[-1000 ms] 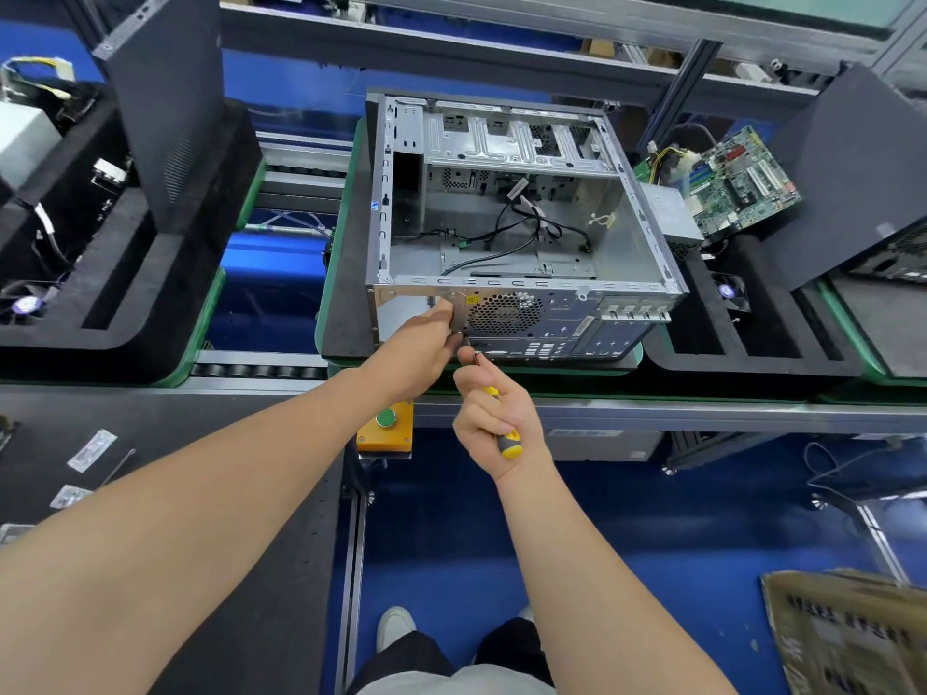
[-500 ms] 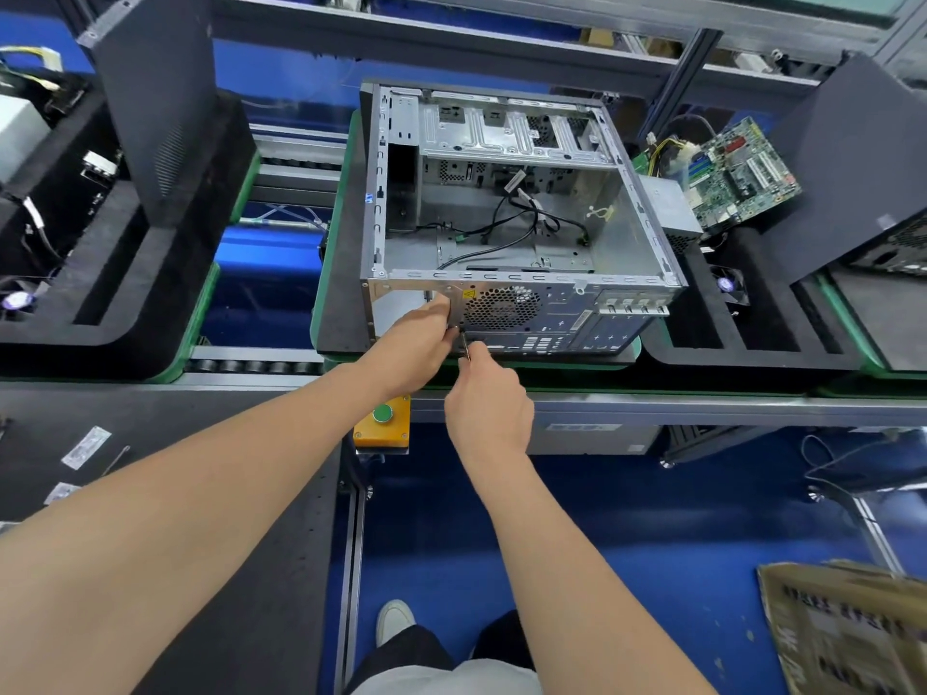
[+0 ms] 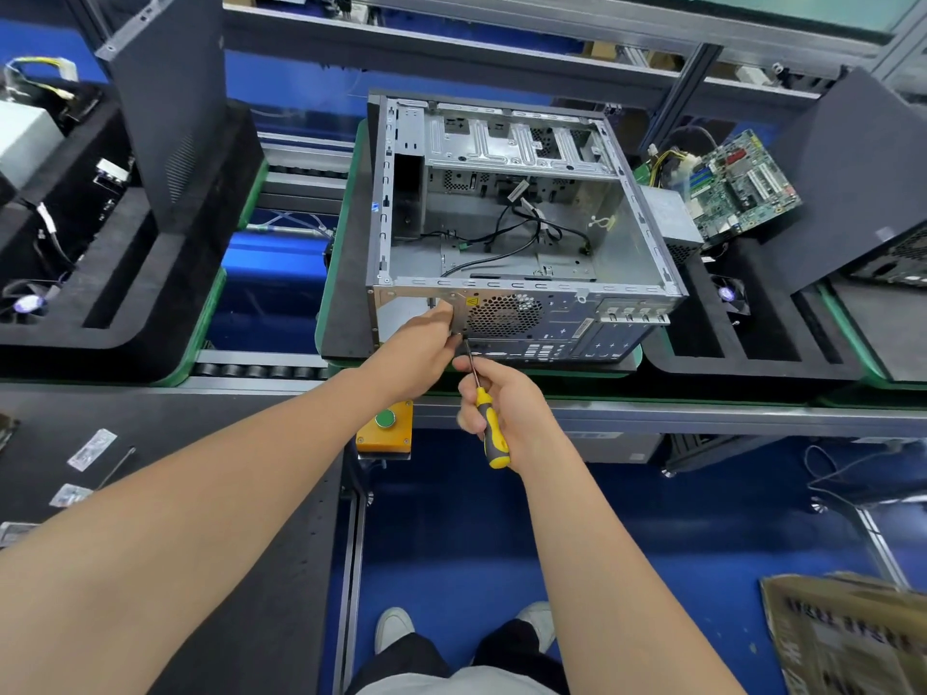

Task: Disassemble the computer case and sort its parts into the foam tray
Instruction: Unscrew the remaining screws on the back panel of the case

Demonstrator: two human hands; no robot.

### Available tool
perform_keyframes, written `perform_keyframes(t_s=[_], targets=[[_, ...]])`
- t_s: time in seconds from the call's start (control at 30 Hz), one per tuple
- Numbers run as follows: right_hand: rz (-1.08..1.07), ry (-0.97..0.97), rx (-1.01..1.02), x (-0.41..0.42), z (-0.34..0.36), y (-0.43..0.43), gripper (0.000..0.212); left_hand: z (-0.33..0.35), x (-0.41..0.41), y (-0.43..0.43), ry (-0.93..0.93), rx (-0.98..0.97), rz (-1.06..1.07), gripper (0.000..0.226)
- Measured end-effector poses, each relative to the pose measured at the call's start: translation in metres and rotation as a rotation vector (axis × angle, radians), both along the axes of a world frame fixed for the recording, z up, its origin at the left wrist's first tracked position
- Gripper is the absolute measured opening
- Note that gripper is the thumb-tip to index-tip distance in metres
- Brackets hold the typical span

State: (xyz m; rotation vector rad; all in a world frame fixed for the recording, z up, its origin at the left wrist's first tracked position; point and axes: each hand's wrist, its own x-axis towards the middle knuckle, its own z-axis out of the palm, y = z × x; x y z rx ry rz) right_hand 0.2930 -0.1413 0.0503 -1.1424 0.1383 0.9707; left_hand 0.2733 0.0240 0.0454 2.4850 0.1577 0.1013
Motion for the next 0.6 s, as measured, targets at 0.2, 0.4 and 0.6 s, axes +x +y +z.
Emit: perform_keyframes(t_s=[0.2, 0.4, 0.6], targets=[[-0.064, 0.538, 0.536, -0.012, -0.004, -0.003, 0.022, 0.004, -0.002, -0.001, -0.001, 0.004, -0.005, 0.009], [-0.118, 0.647, 0.738, -0.017, -0.005, 0.002, 0.036, 0.004, -0.001, -0.001, 0.020, 0.011, 0.006, 0.010], [-0.031, -0.077, -0.047, -0.010, 0.005, 0.008, 0.024, 0.002, 0.000, 0.000, 0.004, 0.038, -0.012, 0.012]])
